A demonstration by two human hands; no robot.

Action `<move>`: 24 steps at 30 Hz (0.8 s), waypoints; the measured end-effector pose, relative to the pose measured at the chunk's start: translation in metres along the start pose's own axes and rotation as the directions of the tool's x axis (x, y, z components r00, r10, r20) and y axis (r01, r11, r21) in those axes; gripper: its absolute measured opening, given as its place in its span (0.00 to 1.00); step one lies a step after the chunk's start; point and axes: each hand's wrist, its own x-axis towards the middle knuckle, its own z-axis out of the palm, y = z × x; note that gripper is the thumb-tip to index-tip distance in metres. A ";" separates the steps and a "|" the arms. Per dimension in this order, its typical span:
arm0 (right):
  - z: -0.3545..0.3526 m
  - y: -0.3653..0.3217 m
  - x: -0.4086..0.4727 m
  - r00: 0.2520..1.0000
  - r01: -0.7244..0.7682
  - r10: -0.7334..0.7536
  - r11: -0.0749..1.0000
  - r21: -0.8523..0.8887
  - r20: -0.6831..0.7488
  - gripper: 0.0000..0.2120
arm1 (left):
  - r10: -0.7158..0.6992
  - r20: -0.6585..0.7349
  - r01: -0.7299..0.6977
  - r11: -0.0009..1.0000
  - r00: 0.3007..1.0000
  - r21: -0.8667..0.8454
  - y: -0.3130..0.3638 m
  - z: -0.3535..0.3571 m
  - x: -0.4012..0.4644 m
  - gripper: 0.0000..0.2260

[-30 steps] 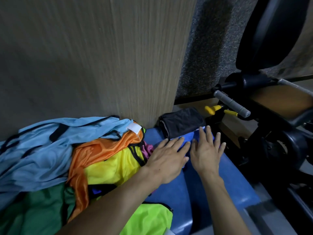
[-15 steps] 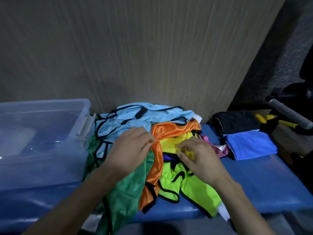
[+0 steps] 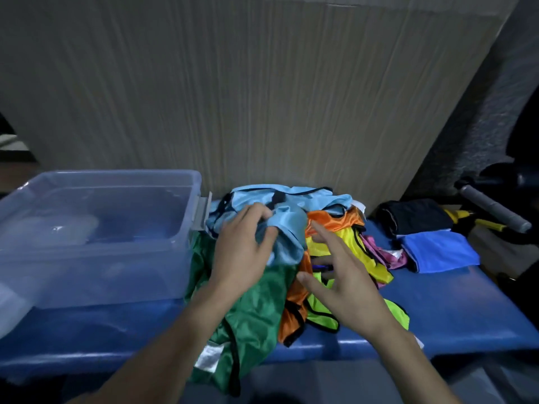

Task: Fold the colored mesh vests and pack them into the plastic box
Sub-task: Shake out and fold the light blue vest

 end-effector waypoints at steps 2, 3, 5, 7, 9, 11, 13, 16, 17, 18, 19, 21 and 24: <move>0.003 -0.005 0.002 0.999 -0.015 0.020 0.990 0.140 -0.038 0.48 | -0.009 0.086 0.029 0.971 0.996 -0.237 0.023 -0.002 -0.012 0.04; 0.005 -0.007 0.004 0.999 -0.005 0.015 0.984 0.176 -0.052 0.46 | 0.001 0.160 0.055 0.936 0.987 -0.347 0.030 -0.001 -0.017 0.04; 0.006 -0.011 0.009 0.997 0.007 0.015 0.956 0.294 -0.071 0.29 | 0.027 0.262 0.103 0.877 0.965 -0.470 0.037 0.002 -0.021 0.04; 0.003 -0.017 0.011 0.993 -0.013 0.063 0.891 0.454 -0.095 0.11 | 0.049 0.261 0.094 0.856 0.964 -0.508 0.039 0.000 -0.020 0.06; -0.005 -0.017 0.011 0.982 -0.055 0.150 0.811 0.583 -0.115 0.08 | 0.040 0.192 0.065 0.856 0.981 -0.512 0.038 -0.006 -0.018 0.08; -0.019 -0.018 0.010 0.972 -0.093 0.207 0.772 0.629 -0.110 0.09 | -0.017 0.100 0.064 0.873 0.995 -0.483 0.032 -0.014 -0.016 0.10; -0.032 -0.017 0.005 0.989 -0.123 0.145 0.833 0.539 0.002 0.06 | -0.120 0.075 0.139 0.915 0.990 -0.379 0.016 -0.016 -0.011 0.07; -0.032 -0.011 -0.005 0.925 -0.211 0.076 0.918 0.336 0.373 0.05 | -0.218 0.254 0.225 0.974 0.942 -0.001 -0.013 -0.008 -0.006 0.21; -0.027 -0.007 -0.008 0.892 -0.210 0.083 0.947 0.243 0.445 0.06 | -0.251 0.333 0.220 0.967 0.909 0.128 -0.021 -0.002 -0.005 0.28; -0.023 -0.003 -0.010 0.861 -0.196 0.094 0.968 0.156 0.499 0.06 | -0.276 0.396 0.199 0.954 0.876 0.225 -0.024 0.003 -0.004 0.30; -0.020 0.001 -0.012 0.831 -0.196 0.119 0.977 0.085 0.543 0.08 | -0.292 0.438 0.177 0.942 0.850 0.284 -0.026 0.009 -0.004 0.28; -0.023 0.004 -0.014 0.747 -0.252 0.196 0.968 -0.002 0.635 0.16 | -0.276 0.446 0.134 0.937 0.851 0.323 -0.028 0.017 -0.003 0.13; -0.041 0.007 -0.014 0.710 -0.342 0.280 0.939 -0.031 0.646 0.21 | -0.242 0.396 0.174 0.964 0.886 0.200 -0.025 0.019 -0.003 0.07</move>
